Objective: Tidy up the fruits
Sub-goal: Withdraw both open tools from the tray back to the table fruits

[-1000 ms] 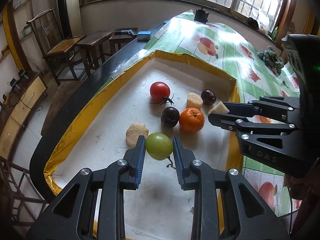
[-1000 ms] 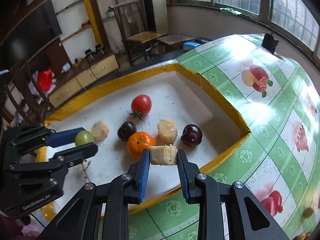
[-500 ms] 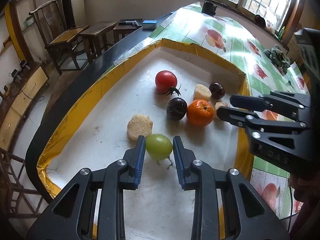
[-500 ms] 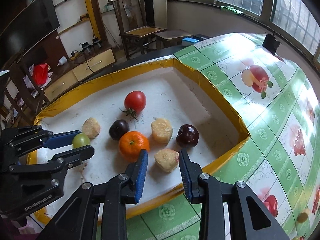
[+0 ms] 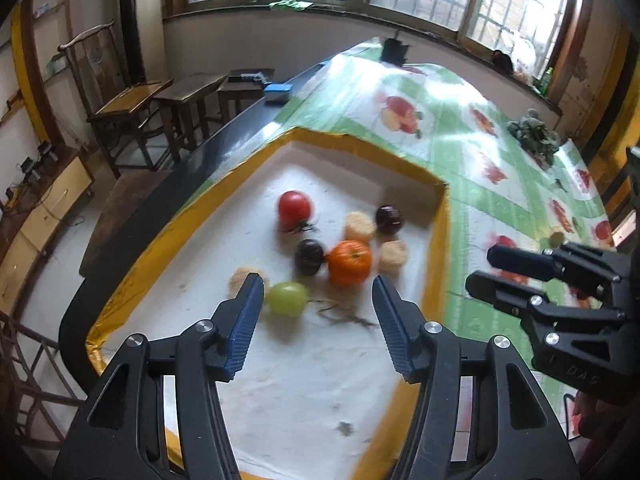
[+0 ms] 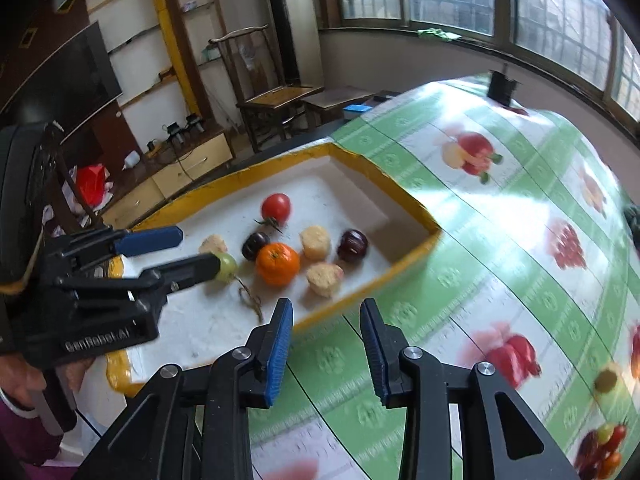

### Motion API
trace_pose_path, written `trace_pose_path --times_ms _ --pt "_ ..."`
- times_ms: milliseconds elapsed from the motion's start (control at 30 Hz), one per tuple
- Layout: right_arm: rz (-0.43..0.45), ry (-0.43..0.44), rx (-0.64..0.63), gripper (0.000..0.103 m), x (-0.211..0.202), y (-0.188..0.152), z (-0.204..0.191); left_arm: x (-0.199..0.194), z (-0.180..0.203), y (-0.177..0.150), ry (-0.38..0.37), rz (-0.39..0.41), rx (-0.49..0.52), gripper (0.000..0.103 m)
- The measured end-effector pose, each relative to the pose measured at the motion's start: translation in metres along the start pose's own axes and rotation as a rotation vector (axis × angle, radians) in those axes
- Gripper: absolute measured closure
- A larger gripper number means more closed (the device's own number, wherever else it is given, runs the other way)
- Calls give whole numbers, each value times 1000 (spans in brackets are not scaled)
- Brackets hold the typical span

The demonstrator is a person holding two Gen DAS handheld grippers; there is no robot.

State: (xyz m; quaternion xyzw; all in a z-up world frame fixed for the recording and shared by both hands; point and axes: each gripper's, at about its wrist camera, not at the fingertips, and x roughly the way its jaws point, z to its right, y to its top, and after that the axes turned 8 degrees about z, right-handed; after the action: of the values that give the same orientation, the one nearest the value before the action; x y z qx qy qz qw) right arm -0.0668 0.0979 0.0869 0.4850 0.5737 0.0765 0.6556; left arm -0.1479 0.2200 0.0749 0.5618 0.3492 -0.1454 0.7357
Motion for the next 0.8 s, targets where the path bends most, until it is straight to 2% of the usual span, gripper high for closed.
trace_pose_path --times_ms 200,467,800 --pt "17 -46 83 68 -28 -26 32 -3 43 5 -81 12 57 46" --pt "19 -161 219 67 -73 -74 93 10 113 4 -206 -24 146 46" --pt "37 -287 360 66 -129 -123 162 24 184 5 -319 -67 244 46"
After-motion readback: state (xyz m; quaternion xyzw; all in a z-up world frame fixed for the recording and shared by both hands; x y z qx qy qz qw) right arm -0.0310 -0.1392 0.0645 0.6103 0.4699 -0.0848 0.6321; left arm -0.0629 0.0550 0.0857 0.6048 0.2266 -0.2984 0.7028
